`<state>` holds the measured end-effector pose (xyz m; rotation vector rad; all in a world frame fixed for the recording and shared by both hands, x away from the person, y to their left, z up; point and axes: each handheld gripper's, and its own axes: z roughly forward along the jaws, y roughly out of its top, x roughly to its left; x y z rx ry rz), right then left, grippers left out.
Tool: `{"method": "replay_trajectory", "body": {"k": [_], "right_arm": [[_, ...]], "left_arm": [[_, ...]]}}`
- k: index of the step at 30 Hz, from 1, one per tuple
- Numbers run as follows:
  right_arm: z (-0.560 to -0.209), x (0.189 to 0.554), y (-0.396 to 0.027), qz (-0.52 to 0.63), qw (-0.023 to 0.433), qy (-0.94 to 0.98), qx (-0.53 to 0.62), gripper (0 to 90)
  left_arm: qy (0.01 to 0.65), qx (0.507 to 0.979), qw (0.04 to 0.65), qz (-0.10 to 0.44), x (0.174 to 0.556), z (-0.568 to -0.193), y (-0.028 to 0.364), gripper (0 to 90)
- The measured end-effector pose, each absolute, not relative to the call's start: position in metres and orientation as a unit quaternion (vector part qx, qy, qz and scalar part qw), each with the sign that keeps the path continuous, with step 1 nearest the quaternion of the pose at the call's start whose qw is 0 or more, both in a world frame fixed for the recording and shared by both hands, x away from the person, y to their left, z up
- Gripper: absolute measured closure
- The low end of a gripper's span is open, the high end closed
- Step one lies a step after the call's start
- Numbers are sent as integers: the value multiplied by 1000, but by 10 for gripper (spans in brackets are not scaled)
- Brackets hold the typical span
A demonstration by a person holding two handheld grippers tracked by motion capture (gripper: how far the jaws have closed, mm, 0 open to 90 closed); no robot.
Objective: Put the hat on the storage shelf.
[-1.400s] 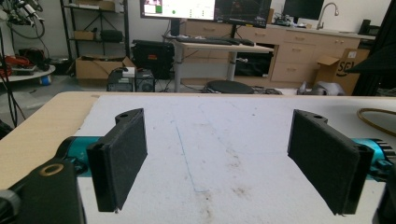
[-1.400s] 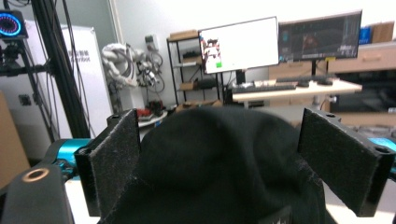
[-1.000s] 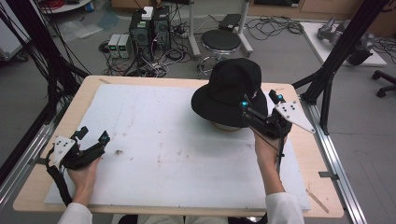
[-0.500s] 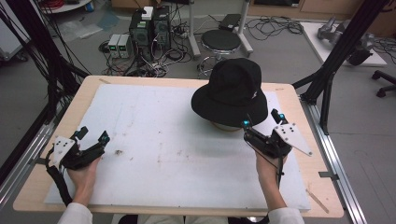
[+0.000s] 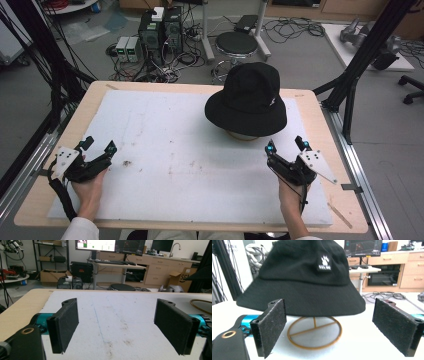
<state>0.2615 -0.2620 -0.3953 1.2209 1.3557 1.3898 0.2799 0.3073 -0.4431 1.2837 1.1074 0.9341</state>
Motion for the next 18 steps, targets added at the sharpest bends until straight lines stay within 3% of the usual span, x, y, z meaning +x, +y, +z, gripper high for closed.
{"method": "replay_trajectory", "body": {"k": [18], "right_arm": [[-429,266,-271,536,403,546,502,113]], "left_arm": [[471,548,568,394,281,-444,306,200]]}}
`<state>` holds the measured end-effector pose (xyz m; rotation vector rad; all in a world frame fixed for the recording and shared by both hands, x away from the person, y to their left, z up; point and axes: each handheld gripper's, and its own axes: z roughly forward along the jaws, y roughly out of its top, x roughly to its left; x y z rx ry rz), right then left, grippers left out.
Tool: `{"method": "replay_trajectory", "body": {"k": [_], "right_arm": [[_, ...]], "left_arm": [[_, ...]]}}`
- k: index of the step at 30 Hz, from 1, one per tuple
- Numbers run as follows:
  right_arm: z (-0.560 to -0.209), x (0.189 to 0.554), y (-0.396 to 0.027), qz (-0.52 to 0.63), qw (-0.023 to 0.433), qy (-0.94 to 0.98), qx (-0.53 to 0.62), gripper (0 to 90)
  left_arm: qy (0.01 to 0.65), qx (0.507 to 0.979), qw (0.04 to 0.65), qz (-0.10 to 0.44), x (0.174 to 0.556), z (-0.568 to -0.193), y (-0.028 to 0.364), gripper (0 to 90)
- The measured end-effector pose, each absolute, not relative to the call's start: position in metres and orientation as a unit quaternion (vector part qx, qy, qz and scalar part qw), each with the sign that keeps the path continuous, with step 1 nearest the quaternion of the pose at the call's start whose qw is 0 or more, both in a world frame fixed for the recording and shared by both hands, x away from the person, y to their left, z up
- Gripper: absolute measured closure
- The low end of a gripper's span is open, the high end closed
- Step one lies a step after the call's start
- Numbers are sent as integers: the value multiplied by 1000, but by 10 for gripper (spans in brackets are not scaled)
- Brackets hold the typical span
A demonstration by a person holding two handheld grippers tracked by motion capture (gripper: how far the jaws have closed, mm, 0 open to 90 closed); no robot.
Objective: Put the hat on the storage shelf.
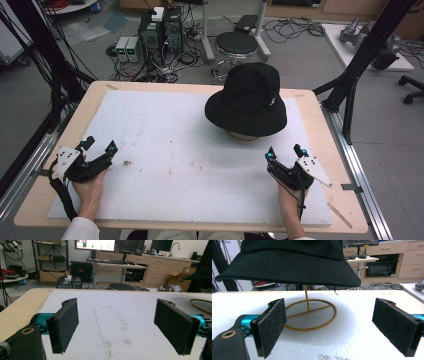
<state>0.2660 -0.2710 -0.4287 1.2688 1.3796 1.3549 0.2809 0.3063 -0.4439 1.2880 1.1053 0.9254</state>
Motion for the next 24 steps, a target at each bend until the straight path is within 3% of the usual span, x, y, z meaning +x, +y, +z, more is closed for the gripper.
{"method": "replay_trajectory", "body": {"k": [24], "right_arm": [[-433,267,-278,538,385,538,523,112]], "left_arm": [[471,548,568,394,279,-444,307,200]]}}
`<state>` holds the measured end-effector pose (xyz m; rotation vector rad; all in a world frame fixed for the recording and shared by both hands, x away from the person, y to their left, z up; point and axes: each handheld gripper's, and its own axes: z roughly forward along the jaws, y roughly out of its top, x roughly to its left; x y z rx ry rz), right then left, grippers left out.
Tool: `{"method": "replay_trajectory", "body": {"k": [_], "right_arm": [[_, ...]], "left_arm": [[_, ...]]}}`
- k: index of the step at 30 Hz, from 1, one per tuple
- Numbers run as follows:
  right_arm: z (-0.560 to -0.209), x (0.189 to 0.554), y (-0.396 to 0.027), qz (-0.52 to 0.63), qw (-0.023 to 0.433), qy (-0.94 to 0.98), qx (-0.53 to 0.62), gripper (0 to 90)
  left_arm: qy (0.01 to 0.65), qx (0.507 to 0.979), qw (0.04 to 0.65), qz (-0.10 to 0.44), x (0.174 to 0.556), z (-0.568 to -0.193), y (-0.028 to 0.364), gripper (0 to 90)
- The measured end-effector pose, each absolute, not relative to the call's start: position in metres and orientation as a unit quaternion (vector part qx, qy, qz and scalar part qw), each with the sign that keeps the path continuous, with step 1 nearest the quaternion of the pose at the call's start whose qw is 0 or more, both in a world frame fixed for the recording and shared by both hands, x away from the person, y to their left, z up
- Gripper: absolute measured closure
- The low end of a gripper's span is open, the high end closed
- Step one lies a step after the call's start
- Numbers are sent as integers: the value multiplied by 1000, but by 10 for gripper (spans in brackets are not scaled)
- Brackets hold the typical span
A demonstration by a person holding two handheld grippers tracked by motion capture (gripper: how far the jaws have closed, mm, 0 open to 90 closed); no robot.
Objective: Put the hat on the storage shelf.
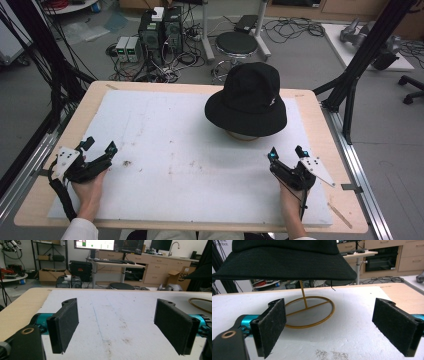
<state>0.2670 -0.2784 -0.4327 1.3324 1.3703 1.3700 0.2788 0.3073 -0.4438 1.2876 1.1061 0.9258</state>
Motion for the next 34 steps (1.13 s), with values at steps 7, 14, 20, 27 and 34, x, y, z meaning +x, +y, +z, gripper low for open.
{"method": "replay_trajectory", "body": {"k": [7,14,20,27,34], "right_arm": [[-433,267,-279,541,380,533,528,113],[-433,268,-279,540,379,534,529,112],[-434,268,-278,539,376,536,529,113],[-436,269,-277,542,365,535,535,113],[-436,269,-277,543,365,534,535,113]], "left_arm": [[473,547,567,395,278,-444,309,201],[473,547,567,394,278,-444,309,202],[474,546,567,395,277,-444,310,201],[475,545,566,397,275,-444,311,201],[475,545,565,398,274,-444,312,201]]}}
